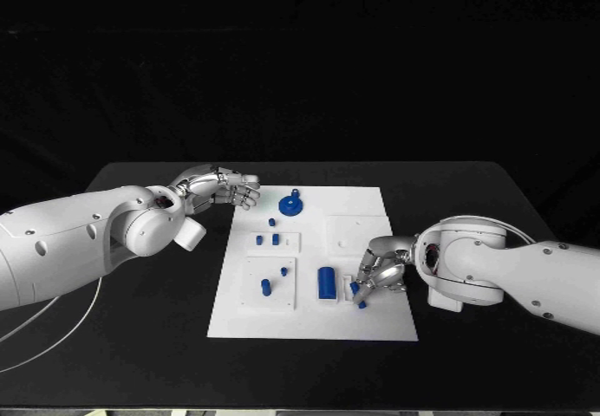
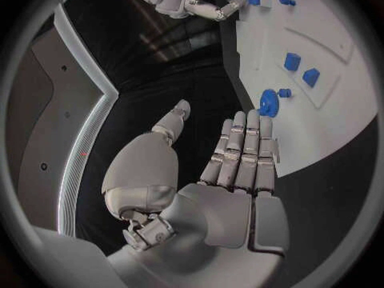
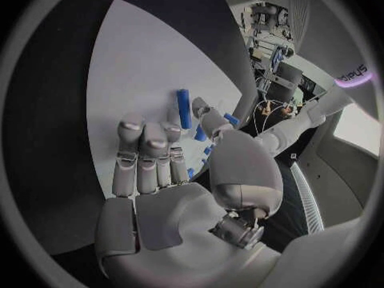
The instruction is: Assemble the parts on the task board
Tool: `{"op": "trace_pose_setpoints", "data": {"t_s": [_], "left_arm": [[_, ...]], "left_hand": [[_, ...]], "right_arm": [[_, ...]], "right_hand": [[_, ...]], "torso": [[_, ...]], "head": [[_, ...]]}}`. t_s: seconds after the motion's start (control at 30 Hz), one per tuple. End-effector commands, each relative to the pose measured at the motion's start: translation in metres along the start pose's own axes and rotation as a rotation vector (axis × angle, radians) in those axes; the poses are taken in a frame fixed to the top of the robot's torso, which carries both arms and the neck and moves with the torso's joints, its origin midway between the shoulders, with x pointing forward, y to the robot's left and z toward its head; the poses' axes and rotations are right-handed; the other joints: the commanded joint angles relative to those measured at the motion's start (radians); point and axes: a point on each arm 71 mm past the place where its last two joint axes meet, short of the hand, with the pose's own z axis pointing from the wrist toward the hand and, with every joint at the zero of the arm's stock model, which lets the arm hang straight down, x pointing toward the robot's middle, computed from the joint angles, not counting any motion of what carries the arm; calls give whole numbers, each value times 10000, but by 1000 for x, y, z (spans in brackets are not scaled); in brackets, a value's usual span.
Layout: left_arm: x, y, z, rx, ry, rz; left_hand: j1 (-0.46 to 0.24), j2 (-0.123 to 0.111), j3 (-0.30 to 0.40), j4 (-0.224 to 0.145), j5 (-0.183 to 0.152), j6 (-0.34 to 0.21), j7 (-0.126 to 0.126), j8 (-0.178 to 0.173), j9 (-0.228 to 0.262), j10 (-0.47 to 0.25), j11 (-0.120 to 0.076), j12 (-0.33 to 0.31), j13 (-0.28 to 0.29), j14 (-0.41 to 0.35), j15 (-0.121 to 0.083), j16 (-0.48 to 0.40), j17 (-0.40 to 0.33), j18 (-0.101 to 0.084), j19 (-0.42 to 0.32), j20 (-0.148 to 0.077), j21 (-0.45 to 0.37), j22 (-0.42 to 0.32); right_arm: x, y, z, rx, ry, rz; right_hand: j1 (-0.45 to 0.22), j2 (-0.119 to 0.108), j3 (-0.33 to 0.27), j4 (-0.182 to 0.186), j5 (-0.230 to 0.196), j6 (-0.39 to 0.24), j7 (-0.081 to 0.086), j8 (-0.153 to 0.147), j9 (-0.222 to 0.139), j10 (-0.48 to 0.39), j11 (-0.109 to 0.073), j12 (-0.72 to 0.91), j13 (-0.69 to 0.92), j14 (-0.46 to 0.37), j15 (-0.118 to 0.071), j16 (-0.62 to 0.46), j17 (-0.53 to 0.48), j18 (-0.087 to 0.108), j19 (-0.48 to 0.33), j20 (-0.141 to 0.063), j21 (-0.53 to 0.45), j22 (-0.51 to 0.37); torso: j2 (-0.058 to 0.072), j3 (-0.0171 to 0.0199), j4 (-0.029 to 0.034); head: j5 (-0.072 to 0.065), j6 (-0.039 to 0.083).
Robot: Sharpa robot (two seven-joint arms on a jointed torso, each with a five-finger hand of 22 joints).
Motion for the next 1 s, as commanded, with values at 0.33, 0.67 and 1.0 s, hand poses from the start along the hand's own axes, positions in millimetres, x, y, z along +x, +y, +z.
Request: {"op": "trace_pose_setpoints", "data": {"t_s": [0.33,0.67,1.0], "left_arm": [[2,-1,1,20,183,51],[2,-1,1,-21,199,60],[2,0,0,-61,225,63]], "left_hand": [[26,54,6,9,-44,-92,30,66,-12,-48,-7,47,-11,-41,29,-40,21,192,97,-8,-42,17],[28,62,8,11,-43,-93,30,67,-14,-48,-7,47,-11,-41,30,-42,24,191,98,-7,-44,19],[27,65,5,14,-44,-94,31,69,-16,-48,-6,47,-11,-40,31,-44,28,189,99,-5,-48,23]], "right_arm": [[12,-8,4,363,576,-161],[10,-14,5,492,595,1014],[10,-18,5,444,922,2502]], "right_hand": [[272,567,1679,458,-13,-168,362,50,-202,48,43,30,-31,45,51,-39,32,137,44,88,8,26],[-95,585,2456,743,-15,-44,322,153,-178,130,5,76,-50,115,19,-5,40,137,123,111,120,82],[-449,489,2367,794,-15,-41,308,183,-162,144,-10,90,-53,148,0,3,38,137,164,90,147,84]], "torso": [[4,2,0],[0,-6,10],[2,0,12]], "head": [[-8,-9],[-21,-9],[-6,8]]}}
